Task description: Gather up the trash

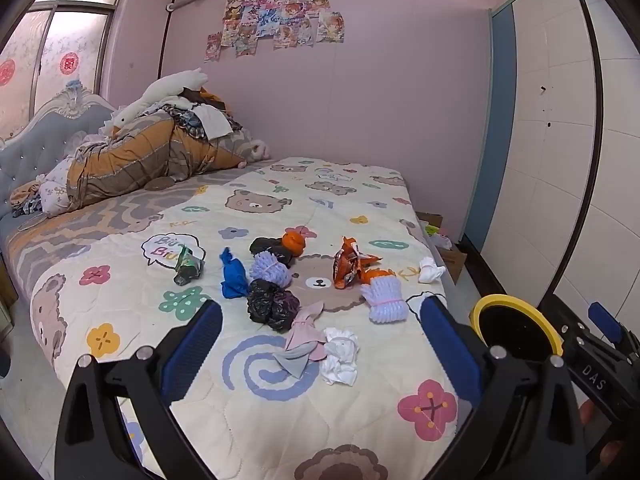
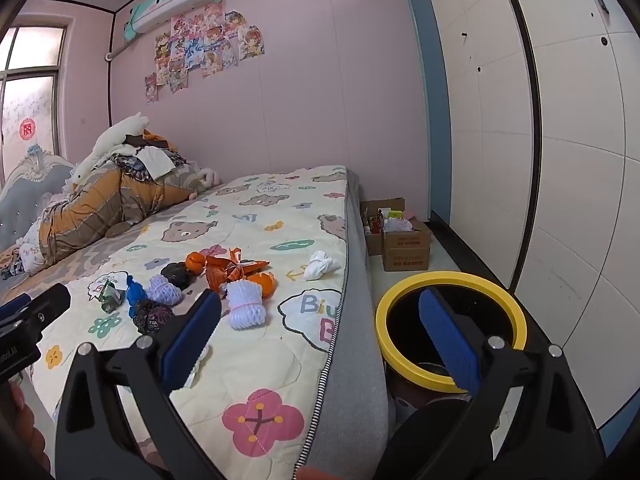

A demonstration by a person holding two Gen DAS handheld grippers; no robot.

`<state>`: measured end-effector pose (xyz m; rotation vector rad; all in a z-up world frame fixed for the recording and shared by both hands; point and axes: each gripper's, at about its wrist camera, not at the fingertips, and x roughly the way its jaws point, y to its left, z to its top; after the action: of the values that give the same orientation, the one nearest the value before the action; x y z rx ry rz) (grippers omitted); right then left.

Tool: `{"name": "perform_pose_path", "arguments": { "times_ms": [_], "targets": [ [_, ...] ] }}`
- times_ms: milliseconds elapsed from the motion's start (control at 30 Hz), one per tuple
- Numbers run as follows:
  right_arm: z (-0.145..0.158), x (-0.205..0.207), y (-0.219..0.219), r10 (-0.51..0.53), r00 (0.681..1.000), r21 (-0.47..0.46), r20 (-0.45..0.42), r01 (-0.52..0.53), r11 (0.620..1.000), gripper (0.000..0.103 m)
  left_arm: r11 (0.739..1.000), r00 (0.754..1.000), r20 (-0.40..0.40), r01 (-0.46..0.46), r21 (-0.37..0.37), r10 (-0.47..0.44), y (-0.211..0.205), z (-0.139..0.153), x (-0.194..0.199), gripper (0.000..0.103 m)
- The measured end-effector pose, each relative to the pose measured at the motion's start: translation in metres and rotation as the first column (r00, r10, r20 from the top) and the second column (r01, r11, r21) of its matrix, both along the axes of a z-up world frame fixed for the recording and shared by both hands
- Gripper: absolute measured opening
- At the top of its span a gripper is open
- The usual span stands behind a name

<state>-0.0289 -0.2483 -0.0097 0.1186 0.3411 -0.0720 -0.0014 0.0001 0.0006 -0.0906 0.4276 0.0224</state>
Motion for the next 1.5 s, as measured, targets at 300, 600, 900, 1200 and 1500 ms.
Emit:
{"name": "perform_pose_path", "arguments": {
  "times_ms": [300, 600, 900, 1200, 1500],
  "targets": [
    [-0.001, 0.001, -0.001, 0.002, 1.000, 0.003, -0.006, -0.002, 1.000, 0.095, 1.000, 1.000, -0.004, -0.001, 0.000, 0.001, 0.009, -0.006, 0.004, 0.096],
    [-0.005, 0.002, 0.003, 0.001, 1.000, 0.002, -0.009, -0.001, 1.000, 0.095, 1.000, 1.000, -0.005, -0.003, -0.001, 0.003, 0.008, -0.006, 0.004, 0.096],
    [-0.005, 0.003, 0.002, 0.000, 1.000, 0.004, -0.012, 0.000, 1.000, 0.095, 1.000, 1.000, -0.007, -0.005, -0.001, 0.005, 0.011, -0.008, 0.004, 0.096],
    [-0.008, 0.005, 0.002, 0.001, 1.000, 0.005, -0.015, -0.001, 1.000, 0.095, 1.000, 1.000, -0.008, -0.004, 0.000, 0.004, 0.011, -0.008, 0.005, 0.096],
    [-0.012, 0.002, 0.004, 0.001, 1.000, 0.006, -0.018, -0.001, 1.000, 0.095, 1.000, 1.000, -0.010, -0.004, -0.001, 0.004, 0.011, -0.008, 0.005, 0.096]
  ]
}}
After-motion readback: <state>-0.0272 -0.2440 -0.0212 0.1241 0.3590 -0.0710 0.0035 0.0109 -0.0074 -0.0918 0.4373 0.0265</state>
